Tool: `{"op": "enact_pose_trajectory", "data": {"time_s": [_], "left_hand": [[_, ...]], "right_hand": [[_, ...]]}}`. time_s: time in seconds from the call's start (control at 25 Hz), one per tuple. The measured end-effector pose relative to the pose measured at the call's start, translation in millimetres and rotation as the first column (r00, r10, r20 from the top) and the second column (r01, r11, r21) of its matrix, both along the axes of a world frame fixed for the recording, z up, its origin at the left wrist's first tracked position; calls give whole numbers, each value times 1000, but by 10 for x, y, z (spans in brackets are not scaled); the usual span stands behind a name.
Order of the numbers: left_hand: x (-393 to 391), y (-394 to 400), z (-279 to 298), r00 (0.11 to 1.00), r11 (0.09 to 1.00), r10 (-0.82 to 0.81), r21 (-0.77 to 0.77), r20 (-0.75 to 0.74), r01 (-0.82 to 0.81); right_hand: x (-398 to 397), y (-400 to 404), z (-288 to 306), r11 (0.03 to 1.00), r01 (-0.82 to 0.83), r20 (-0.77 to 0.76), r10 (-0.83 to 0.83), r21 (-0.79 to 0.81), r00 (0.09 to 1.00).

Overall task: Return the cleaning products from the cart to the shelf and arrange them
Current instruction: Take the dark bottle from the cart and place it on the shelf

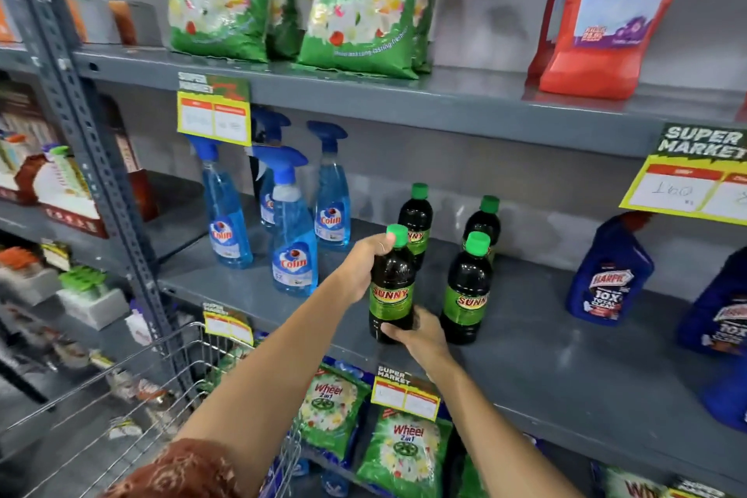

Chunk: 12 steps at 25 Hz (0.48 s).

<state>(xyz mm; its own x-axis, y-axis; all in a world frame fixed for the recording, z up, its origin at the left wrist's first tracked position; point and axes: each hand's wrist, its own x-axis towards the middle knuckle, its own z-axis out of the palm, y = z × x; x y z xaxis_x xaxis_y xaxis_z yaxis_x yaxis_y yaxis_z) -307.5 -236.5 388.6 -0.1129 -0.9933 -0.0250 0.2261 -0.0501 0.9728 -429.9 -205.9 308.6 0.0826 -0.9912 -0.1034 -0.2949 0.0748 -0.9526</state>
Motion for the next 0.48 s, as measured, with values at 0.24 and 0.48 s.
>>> {"op": "enact_pose_trajectory", "data": {"time_s": [0.24, 0.48], "left_hand": [[15, -285, -76, 994, 994, -105, -18, -12, 104], [50, -221, -52, 995, 995, -95, -5, -30, 95]], "right_hand": [[37, -215, -98, 992, 102, -80, -107, -67, 991], [107, -89, -128, 981, 142, -140, -160, -129, 977]]}}
